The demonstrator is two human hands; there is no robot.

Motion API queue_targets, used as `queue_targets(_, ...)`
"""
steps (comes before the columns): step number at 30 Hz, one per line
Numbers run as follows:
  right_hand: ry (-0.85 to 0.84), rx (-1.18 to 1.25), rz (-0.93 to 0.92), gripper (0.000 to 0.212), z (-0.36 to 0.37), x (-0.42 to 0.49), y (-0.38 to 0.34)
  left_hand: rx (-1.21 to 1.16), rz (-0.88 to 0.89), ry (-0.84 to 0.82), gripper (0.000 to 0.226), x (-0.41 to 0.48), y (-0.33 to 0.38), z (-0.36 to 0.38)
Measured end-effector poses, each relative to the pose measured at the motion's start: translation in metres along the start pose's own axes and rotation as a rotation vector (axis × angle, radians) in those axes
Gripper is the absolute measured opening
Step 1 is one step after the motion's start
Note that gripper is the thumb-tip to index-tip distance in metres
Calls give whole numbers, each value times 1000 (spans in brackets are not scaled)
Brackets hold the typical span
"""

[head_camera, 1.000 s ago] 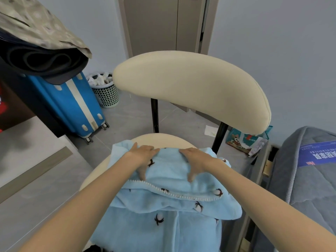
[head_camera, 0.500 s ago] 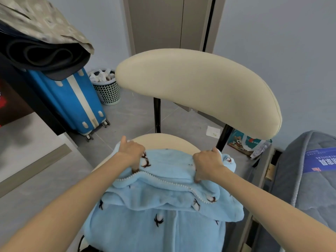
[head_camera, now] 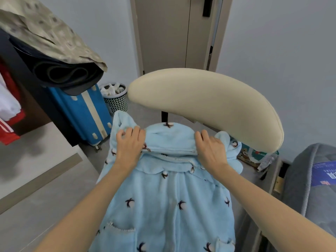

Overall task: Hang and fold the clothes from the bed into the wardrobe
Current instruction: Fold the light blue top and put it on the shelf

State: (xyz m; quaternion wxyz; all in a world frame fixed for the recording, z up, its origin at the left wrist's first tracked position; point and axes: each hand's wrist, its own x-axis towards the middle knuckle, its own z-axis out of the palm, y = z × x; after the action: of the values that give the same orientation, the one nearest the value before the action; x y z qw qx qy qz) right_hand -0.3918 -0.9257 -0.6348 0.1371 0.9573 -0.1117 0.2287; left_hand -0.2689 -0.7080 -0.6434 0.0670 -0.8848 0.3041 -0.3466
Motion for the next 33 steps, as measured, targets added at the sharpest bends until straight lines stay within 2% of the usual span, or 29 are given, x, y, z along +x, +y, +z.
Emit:
queue_targets(2,-44,26,-29,38,1,-19,-5,-15,8,-6,38,-31,7,5)
queue_targets(5,-180,66,-95,46,-2,-54,-14,-73,36,-59,63,-81,9,8)
queue_targets(7,-277,110,-134,48,-6,-77,-15,-105,65,-44,72,-103,3,5)
queue_targets(8,-296,113,-149,49,-7,-88,-15,-97,95,-43,67,-110,-1,3)
queue_targets(11,-308,64,-224,48,-18,-118,-19,-28,216,-109,35,-125,-9,-19)
queue_targets(12,-286,68,-248,45,-23,-125,-21,-32,243,-147,35,-128,-10,-27)
queue_targets(14,-259,98,-254,44,-32,-129,-23,-69,252,-191,54,-131,-13,-40)
queue_targets(17,-268,121,-185,66,-44,-136,-26,-103,175,-200,75,-141,-25,-56)
queue_targets(18,-319,116,-179,73,-46,-143,-27,-101,178,-199,84,-148,-30,-57)
queue_targets(21,-630,137,-245,89,-44,-177,-28,-42,263,-246,99,-187,-36,-58)
queue_targets(24,-952,335,-210,86,-51,-190,-25,-178,286,-464,109,-213,-40,-63)
queue_targets(25,-1037,391,-180,77,-56,-183,-22,-263,277,-578,101,-212,-42,-66)
queue_targets(27,-1124,514,-81,51,-67,-164,-23,-385,199,-738,63,-200,-41,-78)
queue_targets(28,-1056,557,-43,44,-70,-154,-25,-446,168,-687,55,-190,-36,-84)
queue_targets(31,-647,513,17,30,-72,-131,-42,-619,30,-434,58,-151,1,-98)
queue_targets(33,-477,486,54,36,-62,-125,-56,-635,-68,-382,40,-129,32,-96)
